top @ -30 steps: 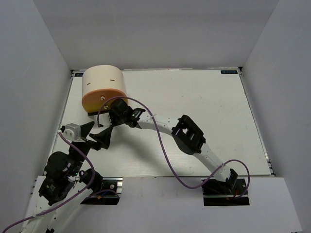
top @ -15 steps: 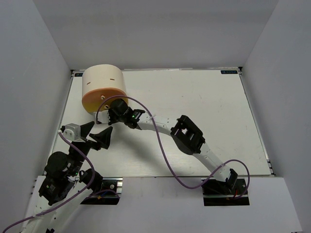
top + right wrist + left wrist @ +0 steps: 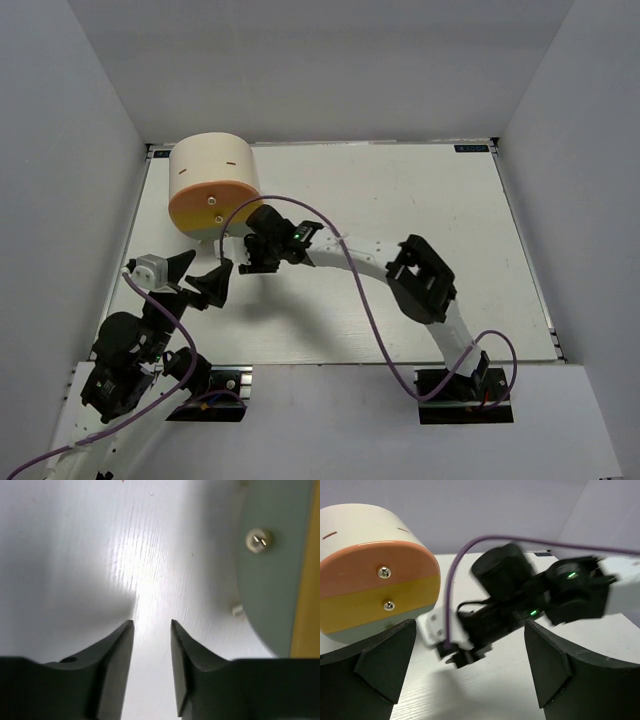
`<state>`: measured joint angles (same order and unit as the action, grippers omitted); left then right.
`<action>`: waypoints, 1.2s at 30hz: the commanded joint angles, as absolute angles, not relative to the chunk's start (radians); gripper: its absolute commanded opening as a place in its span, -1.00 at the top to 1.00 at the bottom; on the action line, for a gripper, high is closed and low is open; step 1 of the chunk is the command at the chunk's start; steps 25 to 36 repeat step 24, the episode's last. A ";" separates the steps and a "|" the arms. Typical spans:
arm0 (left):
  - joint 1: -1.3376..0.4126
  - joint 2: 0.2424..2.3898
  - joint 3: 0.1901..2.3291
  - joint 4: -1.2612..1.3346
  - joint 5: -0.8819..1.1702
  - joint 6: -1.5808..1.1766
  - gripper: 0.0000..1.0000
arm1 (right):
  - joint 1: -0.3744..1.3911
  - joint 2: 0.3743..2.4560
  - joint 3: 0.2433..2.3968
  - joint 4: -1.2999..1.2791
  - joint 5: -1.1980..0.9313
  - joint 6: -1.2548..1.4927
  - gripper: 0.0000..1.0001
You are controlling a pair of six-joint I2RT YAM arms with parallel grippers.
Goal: Sort the stationery into containers
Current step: Reset both arms
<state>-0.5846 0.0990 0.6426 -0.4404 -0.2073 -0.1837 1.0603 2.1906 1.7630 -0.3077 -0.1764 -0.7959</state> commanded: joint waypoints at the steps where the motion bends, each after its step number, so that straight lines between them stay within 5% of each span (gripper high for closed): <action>1: -0.580 0.097 0.637 -0.430 -0.160 -0.163 -0.98 | 1.022 1.967 1.674 -0.325 -0.224 -0.645 0.05; 4: -0.580 0.106 0.627 -0.420 -0.140 -0.163 -0.98 | 0.956 1.812 1.533 -0.272 -0.189 -0.550 -0.27; 9: -0.580 0.127 0.627 -0.411 -0.089 -0.144 -0.98 | 0.836 1.570 1.317 -0.203 -0.071 -0.422 -0.46; 13: -0.580 0.193 0.627 -0.402 -0.067 -0.135 -0.98 | 0.792 1.407 1.197 -0.164 0.116 -0.408 -0.81; 24: -0.580 0.383 0.627 -0.402 -0.003 -0.126 -0.98 | 0.788 0.677 0.787 -0.115 0.336 -0.426 -0.81; 36: -0.580 0.383 0.627 -0.402 -0.003 -0.126 -0.98 | 0.788 0.677 0.787 -0.115 0.336 -0.426 -0.81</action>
